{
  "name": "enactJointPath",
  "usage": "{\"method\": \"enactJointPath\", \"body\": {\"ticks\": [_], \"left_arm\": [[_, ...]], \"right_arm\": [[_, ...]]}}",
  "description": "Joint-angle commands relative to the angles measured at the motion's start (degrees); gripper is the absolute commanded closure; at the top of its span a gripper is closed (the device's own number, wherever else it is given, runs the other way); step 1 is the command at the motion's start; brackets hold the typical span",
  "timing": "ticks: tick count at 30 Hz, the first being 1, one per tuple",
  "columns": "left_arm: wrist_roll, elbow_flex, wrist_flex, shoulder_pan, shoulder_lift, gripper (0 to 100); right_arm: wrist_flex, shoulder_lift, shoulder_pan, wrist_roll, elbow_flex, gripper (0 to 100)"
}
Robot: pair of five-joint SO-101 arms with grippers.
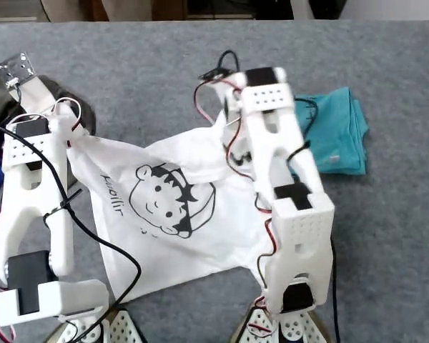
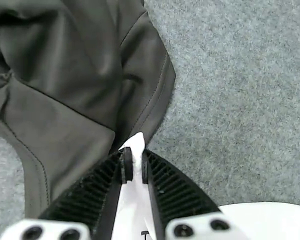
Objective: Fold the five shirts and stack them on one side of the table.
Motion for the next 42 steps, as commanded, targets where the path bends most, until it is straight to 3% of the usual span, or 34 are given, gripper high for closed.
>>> {"method": "enactJointPath", "body": {"ticks": [1,4,12,42], "left_arm": [[-0.62,-2.55,0.35,-0.79,-0.75,98],[-0.62,-2.55,0.18,-1.32,-0.75,98],[-0.62,-2.55,0.09,-1.32,-0.75,98],[-0.62,-2.55,0.44,-1.41,-0.75,98]], "right_arm": [[-3.96,-1.19,-0.66,-1.32,1.80,86.8],[-5.27,0.92,-0.22,-1.41,1.71,81.5],[-5.19,1.27,2.86,-1.14,-1.27,83.2],[-7.74,6.64,-2.24,-1.41,-0.92,83.2]]}}
